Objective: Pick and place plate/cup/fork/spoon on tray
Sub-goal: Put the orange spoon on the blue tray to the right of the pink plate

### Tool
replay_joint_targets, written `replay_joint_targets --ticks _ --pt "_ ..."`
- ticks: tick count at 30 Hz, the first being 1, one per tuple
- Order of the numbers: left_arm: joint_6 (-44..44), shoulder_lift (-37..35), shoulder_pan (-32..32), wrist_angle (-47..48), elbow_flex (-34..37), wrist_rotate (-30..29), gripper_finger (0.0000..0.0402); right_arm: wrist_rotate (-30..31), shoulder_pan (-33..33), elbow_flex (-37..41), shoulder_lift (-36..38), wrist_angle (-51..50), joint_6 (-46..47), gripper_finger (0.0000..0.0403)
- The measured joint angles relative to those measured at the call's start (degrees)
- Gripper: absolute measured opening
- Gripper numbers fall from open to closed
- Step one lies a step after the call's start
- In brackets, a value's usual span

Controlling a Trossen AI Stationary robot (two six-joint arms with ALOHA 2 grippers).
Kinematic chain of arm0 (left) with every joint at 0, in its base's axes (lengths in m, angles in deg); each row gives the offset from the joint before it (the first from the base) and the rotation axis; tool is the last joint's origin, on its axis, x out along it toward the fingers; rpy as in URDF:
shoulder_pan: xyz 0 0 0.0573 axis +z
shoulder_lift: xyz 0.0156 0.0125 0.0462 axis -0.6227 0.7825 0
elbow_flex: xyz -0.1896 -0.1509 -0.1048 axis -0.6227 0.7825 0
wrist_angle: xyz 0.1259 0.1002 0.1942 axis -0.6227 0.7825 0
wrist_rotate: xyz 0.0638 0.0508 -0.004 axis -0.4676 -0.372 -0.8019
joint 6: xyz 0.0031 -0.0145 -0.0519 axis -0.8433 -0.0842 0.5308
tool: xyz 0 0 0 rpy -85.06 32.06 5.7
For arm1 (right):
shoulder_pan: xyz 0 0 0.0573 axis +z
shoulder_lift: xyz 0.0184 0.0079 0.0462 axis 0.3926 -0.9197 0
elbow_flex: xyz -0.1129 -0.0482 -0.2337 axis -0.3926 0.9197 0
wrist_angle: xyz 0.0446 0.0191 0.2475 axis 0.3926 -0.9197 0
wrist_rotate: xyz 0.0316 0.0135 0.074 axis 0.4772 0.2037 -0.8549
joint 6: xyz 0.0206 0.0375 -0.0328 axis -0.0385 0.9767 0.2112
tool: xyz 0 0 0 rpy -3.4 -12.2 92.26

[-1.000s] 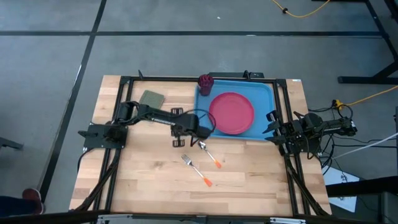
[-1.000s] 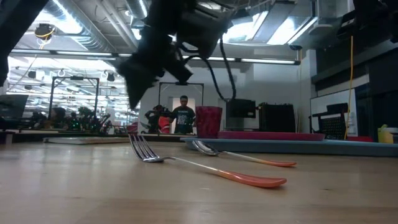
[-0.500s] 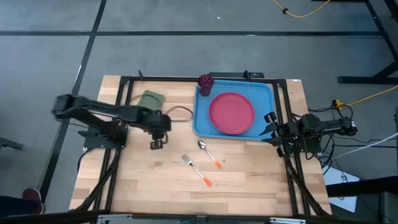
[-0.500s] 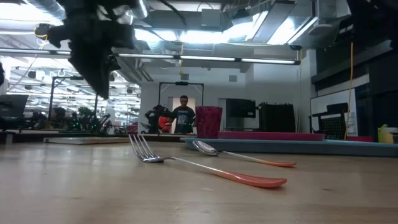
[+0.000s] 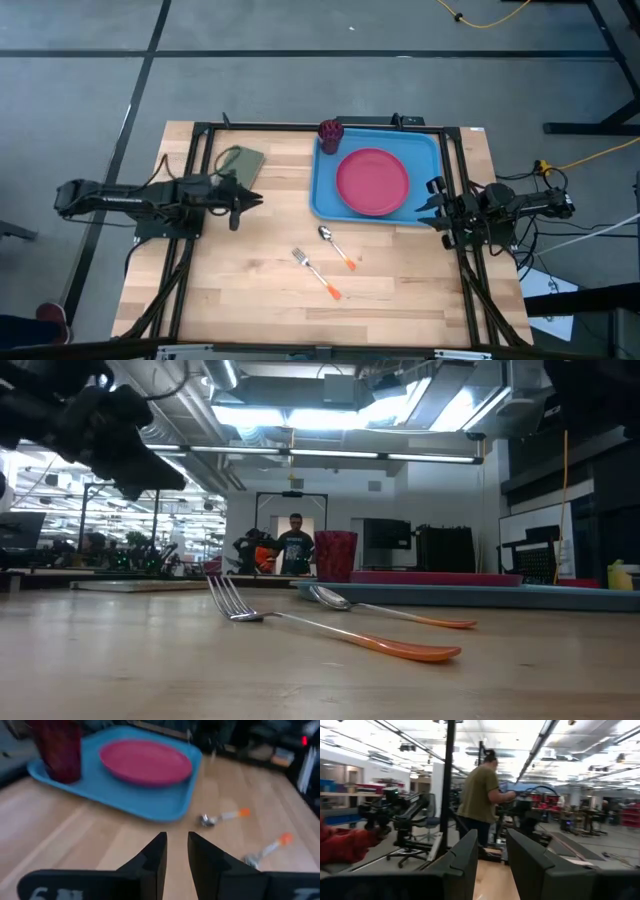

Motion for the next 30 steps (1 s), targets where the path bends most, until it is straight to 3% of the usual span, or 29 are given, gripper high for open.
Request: replay_joint_targets --ticks 6,12,20,30 --pt "-1.31 -10.05 -0.02 -0.37 5.18 -3.63 0.0070 2.55 -0.02 0.00 0.00 -0.54 0.13 0.0108" --pt "-1.33 -16.85 -0.02 -2.36 8.78 -3.47 0.0070 2.59 -0.02 0.00 0.00 -0.96 -0.11 0.0108" --pt "-3.87 -21.67 -0.02 -2.16 8.78 -2.86 0.0070 2.58 0.00 0.00 0.01 -0.81 -0.20 0.0108" --pt "-7.28 -21.84 -0.03 -1.24 8.78 2.05 0.0070 2.57 0.00 0.00 0.00 -0.71 0.15 0.0108"
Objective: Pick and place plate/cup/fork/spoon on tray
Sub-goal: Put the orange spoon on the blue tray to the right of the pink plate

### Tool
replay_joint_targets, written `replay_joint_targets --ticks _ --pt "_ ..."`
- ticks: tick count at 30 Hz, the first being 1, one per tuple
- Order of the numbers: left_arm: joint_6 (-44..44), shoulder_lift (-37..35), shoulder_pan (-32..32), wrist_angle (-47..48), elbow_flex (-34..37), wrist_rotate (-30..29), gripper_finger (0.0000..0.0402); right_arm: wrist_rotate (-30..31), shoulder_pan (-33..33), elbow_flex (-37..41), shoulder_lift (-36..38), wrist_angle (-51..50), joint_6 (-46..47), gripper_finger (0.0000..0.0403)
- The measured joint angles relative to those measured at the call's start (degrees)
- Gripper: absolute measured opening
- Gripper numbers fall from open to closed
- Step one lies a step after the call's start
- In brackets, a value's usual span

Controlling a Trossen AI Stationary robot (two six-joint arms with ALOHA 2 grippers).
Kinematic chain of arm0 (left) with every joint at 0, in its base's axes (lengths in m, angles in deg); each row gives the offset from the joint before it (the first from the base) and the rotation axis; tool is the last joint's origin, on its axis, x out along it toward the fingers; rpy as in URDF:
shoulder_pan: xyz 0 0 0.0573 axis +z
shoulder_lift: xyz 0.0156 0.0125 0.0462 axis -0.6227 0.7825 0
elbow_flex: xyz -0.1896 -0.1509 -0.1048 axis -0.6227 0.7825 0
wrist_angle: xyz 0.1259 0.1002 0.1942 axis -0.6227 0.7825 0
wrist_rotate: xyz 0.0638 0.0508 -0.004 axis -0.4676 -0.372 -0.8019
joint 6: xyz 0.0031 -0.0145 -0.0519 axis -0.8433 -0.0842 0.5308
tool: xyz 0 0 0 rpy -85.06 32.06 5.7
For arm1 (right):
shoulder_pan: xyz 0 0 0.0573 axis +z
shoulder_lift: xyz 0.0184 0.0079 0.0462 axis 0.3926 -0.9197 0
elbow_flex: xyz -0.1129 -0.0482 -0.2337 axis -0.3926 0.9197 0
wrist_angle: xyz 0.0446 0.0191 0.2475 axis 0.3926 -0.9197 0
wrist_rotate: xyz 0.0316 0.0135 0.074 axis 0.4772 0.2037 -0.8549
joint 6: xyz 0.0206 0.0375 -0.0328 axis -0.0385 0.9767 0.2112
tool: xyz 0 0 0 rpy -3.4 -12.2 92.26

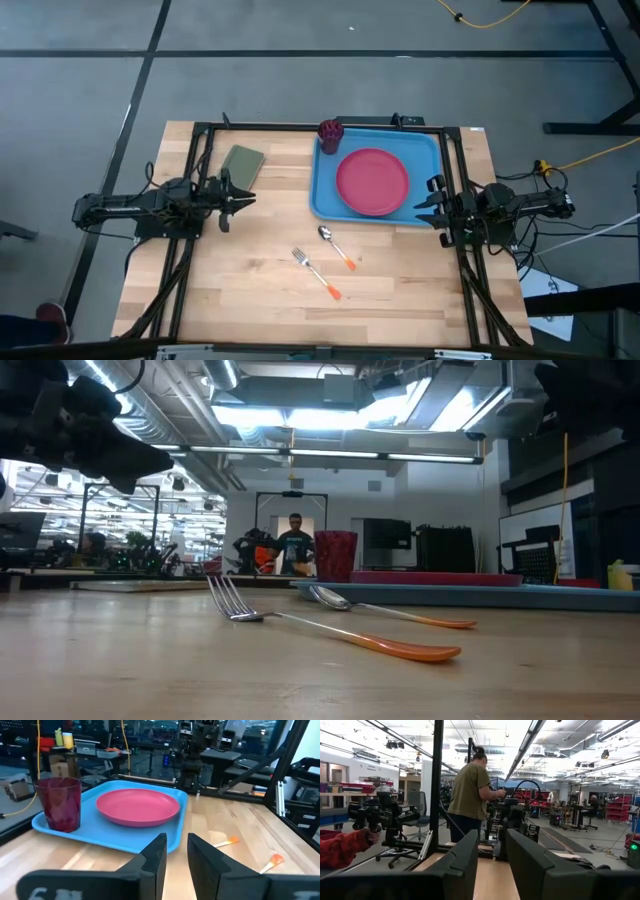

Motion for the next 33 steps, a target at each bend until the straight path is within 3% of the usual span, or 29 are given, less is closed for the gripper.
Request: replay_joint_targets --ticks 15,29,33 --pt "4.97 4.82 0.01 0.57 -0.07 1.58 0.0070 -0.04 -0.01 0.00 0.02 0.08 0.21 0.0108" --pt "5.29 4.85 0.01 0.55 -0.07 0.81 0.0070 0.00 -0.01 -0.04 0.01 0.41 4.35 0.0108" --pt "5.29 4.85 0.01 0.52 -0.07 0.72 0.0070 1.81 0.00 -0.07 0.01 0.45 1.90 0.0108"
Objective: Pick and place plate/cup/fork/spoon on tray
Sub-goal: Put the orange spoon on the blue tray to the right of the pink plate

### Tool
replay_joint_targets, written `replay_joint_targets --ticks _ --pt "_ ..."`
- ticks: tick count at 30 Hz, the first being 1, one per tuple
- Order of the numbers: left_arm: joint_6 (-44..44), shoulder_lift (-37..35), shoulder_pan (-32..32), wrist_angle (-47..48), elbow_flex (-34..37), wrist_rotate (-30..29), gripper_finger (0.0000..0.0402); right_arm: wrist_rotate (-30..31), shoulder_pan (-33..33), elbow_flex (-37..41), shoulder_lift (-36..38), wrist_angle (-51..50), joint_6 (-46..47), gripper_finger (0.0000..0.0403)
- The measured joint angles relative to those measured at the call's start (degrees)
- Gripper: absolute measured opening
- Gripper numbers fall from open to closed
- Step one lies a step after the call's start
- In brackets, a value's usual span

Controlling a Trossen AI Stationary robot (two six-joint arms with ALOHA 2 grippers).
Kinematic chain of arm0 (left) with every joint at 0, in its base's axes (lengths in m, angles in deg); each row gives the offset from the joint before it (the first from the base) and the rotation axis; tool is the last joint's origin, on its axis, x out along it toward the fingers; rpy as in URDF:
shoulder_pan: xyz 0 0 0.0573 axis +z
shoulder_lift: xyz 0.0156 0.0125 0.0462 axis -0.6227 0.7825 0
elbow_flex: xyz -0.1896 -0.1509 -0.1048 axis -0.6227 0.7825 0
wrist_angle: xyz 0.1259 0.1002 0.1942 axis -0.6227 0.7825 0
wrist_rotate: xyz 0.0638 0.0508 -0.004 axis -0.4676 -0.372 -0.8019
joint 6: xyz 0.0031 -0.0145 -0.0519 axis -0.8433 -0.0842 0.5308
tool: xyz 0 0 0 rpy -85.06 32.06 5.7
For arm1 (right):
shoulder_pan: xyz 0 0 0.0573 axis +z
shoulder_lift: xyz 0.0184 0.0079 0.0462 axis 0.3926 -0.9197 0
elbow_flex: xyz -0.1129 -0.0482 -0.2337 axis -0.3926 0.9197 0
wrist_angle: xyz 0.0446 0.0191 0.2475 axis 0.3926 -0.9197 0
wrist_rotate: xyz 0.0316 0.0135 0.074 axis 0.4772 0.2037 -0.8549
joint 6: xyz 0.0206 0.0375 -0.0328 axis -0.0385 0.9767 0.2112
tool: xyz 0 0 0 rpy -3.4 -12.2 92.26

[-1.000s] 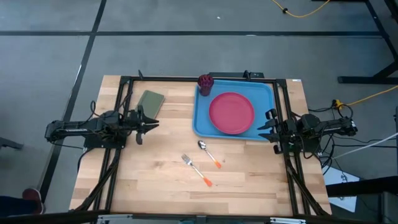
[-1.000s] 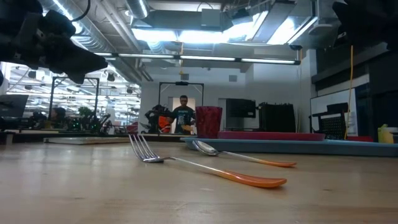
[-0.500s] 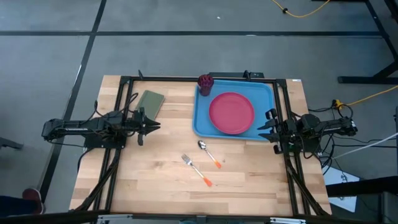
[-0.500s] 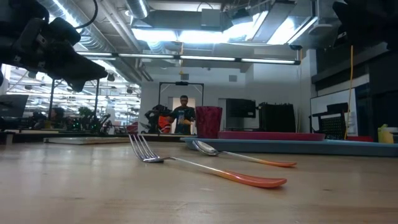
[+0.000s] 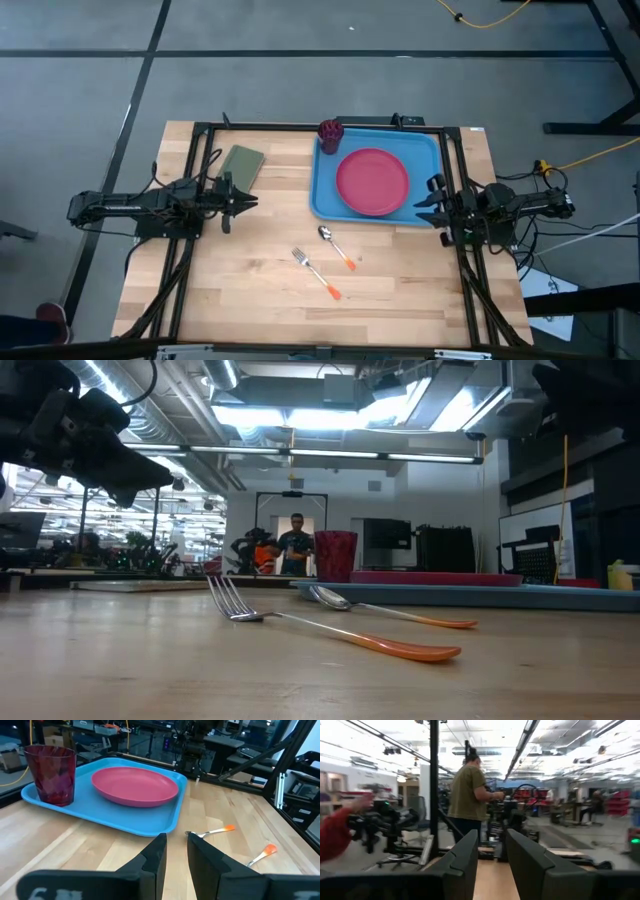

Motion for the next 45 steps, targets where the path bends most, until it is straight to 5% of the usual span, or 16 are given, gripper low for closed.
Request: replay_joint_targets --ticks 12,17,20,33,45 --pt "0.00 -4.10 -0.02 -0.10 0.00 -0.07 0.0070 3.04 -0.02 0.00 -0.03 2.60 7.35 0.0108" --pt "0.00 -6.95 -0.02 -2.30 0.09 -0.50 0.0070 -10.70 0.01 -0.01 -1.14 12.52 2.38 0.0108" --pt "0.00 -6.97 -0.02 -3.47 0.09 -0.55 0.0070 -12.00 0.02 -1.23 -3.95 14.34 1.21 0.0108" --pt "0.00 -6.97 -0.02 -2.83 0.11 -0.52 0.0070 -7.60 0.00 -24.44 -40.85 -3.18 3.01 0.0108" --pt "0.00 -6.97 -0.02 -2.89 0.11 -0.52 0.0070 4.69 0.09 -42.03 -67.38 -21.15 28.83 0.0108"
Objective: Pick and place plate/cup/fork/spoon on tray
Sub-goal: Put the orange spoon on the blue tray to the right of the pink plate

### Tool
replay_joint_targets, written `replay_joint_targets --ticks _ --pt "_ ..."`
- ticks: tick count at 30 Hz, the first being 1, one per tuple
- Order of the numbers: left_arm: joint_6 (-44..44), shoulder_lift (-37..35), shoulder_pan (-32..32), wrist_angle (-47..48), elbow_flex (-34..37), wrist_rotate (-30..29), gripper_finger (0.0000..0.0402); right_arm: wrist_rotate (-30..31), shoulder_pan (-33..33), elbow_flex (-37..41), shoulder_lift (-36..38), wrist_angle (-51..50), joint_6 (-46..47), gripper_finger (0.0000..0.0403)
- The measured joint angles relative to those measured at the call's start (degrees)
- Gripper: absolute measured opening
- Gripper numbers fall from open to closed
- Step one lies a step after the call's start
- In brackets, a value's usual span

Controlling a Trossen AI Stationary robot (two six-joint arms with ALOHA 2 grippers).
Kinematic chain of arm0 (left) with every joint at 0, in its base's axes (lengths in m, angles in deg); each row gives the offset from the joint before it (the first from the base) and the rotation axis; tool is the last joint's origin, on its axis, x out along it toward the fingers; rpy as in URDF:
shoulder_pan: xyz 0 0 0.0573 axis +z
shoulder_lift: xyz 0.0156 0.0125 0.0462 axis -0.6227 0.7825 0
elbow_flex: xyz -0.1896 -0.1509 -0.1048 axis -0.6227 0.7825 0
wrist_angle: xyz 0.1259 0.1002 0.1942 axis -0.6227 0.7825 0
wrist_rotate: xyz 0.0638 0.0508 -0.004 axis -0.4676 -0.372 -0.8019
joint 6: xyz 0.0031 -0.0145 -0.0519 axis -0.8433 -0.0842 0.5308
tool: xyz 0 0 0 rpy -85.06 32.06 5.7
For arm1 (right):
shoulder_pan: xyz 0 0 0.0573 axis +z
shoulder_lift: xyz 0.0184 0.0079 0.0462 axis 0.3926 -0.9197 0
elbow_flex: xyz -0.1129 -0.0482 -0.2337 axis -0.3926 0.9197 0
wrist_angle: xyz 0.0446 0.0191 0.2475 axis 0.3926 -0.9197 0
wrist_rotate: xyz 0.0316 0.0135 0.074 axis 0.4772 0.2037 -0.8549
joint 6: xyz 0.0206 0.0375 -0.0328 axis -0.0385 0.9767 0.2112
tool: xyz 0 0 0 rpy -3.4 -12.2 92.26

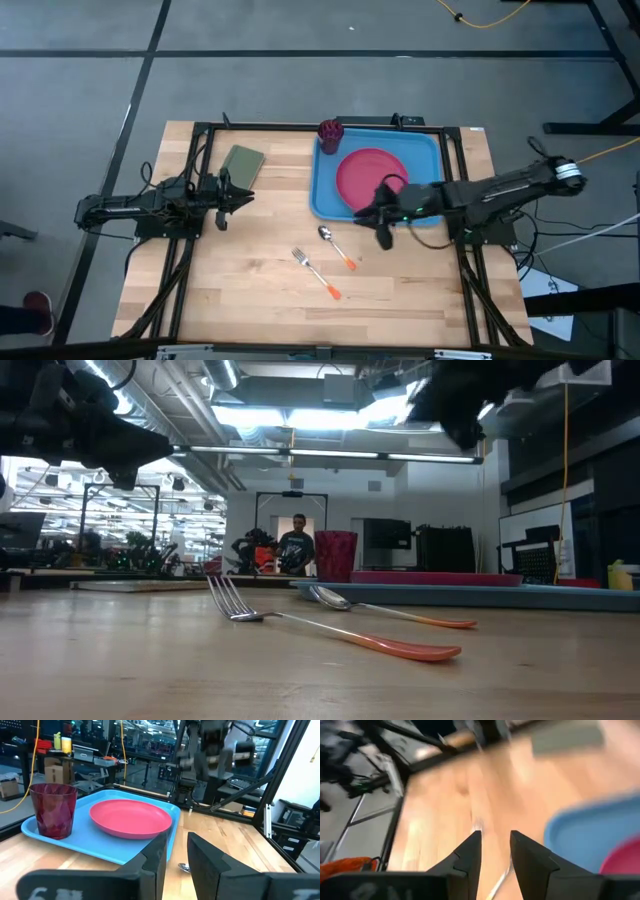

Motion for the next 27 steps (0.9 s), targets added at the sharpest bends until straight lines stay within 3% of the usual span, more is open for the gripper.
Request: replay_joint_targets --ticks 7,11,15,20,27 --pt "-0.01 0.00 0.00 -0.02 0.00 0.02 0.0070 -1.89 0.04 -0.42 -12.57 -0.41 21.69 0.0108" --pt "-0.01 0.00 0.00 -0.02 0.00 0.02 0.0070 -3.19 0.02 -2.44 -17.16 1.07 25.94 0.0108" --pt "0.00 0.00 0.00 -0.04 0.00 0.02 0.0070 -3.52 0.02 -9.42 -19.37 -2.01 24.30 0.0108" --pt "-0.01 0.00 0.00 -0.04 0.00 0.03 0.0070 -0.55 0.82 -21.08 -24.61 -21.86 26.45 0.0108" --pt "-0.02 0.00 0.00 -0.04 0.00 0.04 0.0070 0.35 2.21 -36.14 -37.95 -43.98 27.62 0.0108"
